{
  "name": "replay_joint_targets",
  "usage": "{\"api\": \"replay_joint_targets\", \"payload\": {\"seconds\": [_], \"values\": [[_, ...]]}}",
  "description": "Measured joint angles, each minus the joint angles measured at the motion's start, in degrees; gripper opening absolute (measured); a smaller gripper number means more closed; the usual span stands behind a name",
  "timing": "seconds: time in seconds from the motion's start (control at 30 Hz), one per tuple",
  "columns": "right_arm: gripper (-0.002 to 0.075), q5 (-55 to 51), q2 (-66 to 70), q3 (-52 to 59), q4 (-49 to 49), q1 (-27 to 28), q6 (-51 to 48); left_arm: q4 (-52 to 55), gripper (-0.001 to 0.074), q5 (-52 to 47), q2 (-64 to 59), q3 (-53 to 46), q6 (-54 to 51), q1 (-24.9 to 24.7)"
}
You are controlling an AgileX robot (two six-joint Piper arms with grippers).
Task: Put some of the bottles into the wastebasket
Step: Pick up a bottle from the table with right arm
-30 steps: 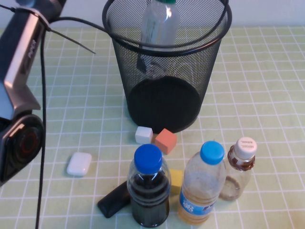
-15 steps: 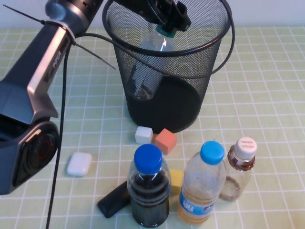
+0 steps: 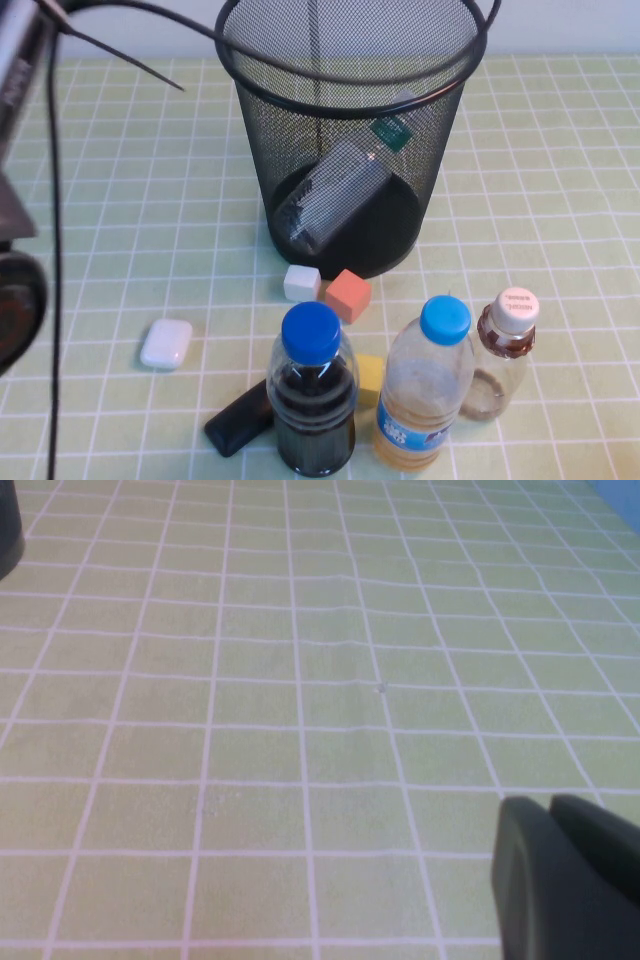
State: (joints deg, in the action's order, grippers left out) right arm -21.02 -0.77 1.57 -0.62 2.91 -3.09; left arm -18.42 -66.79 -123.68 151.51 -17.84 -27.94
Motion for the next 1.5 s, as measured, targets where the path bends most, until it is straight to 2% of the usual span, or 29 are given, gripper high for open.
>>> {"api": "replay_joint_targets", "payload": {"seconds": [0.13,0.27,0.47,0.67,0.8,1.03,1.23,1.37,1.5], "values": [[-0.0010,0.00,0.00,0.00,0.00,0.00,0.00,0.00,0.0107,-4.35,6.95,0.00,1.06,0.00],[-0.0010,0.00,0.00,0.00,0.00,0.00,0.00,0.12,0.0021,-5.70,13.95,-1.09,1.06,0.00],[-0.0010,0.00,0.00,0.00,0.00,0.00,0.00,5.92,0.0000,-6.10,27.40,-12.10,0.57,-0.09],[-0.0010,0.00,0.00,0.00,0.00,0.00,0.00,14.30,-0.0001,-5.42,42.53,-30.26,2.35,-0.09],[-0.0010,0.00,0.00,0.00,0.00,0.00,0.00,15.47,-0.0001,2.16,54.12,-48.10,3.89,-0.09],[-0.0010,0.00,0.00,0.00,0.00,0.00,0.00,16.33,-0.0001,22.47,77.29,-82.00,8.76,-0.09],[-0.0010,0.00,0.00,0.00,0.00,0.00,0.00,17.29,-0.0001,40.11,91.43,-108.50,10.57,-0.09],[-0.0010,0.00,0.00,0.00,0.00,0.00,0.00,17.63,-0.0001,43.46,95.74,-119.27,10.57,-0.09],[-0.0010,0.00,0.00,0.00,0.00,0.00,0.00,17.90,-0.0001,45.30,97.54,-124.61,10.63,-0.09]]}}
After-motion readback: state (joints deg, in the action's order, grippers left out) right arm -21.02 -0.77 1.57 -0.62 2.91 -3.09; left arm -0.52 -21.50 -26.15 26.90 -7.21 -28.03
